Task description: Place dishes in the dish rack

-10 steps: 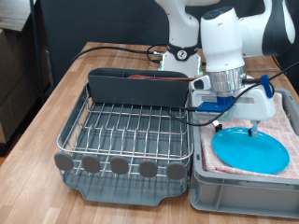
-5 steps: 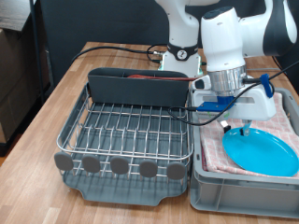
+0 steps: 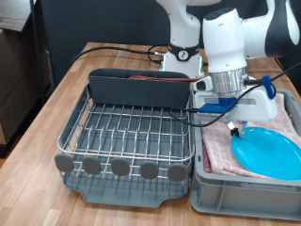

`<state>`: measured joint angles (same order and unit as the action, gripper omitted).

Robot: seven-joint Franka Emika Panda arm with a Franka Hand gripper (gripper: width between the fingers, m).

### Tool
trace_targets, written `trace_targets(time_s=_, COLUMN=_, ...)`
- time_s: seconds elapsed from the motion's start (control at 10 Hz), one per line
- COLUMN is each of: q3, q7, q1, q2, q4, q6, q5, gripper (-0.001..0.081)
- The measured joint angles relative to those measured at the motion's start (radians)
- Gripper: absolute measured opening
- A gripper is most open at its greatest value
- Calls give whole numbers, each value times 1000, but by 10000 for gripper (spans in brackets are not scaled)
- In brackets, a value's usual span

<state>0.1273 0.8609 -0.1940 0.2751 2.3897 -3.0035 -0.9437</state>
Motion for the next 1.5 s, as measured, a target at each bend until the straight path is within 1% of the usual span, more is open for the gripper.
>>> trace_targets(time_s=0.2, q3=-14, q7=5, q1=-7, q2=-5, q4=1, q6=0, q5=27, gripper=34)
trace_targets(time_s=0.3, q3=-31, q7=28, q1=-17, q2=-12, q4=5, q6=1, q5=66, gripper=34)
trace_targets(time_s=0.6, q3=-111, q7=159, q1=-70, q2=-49, q4=15, q6=33, q5=235, gripper=23)
trace_targets(time_s=0.7, q3=-149, q7=228, q1=-96, q2=-67, q4=18, q6=54, q5=319, gripper=23)
trace_targets(time_s=0.9, q3=-236, q7=410, q1=-152, q2=-111, q4=26, q6=109, q5=540, gripper=23)
trace_targets(time_s=1.0, q3=-266, q7=485, q1=-166, q2=-138, q4=28, q6=146, q5=637, gripper=20)
trace_targets(time_s=1.1, q3=-283, q7=536, q1=-169, q2=-165, q4=29, q6=186, q5=714, gripper=20)
trace_targets(time_s=1.2, q3=-294, q7=558, q1=-169, q2=-191, q4=29, q6=225, q5=765, gripper=20)
trace_targets(time_s=1.5, q3=-311, q7=571, q1=-167, q2=-263, q4=25, q6=331, q5=862, gripper=20)
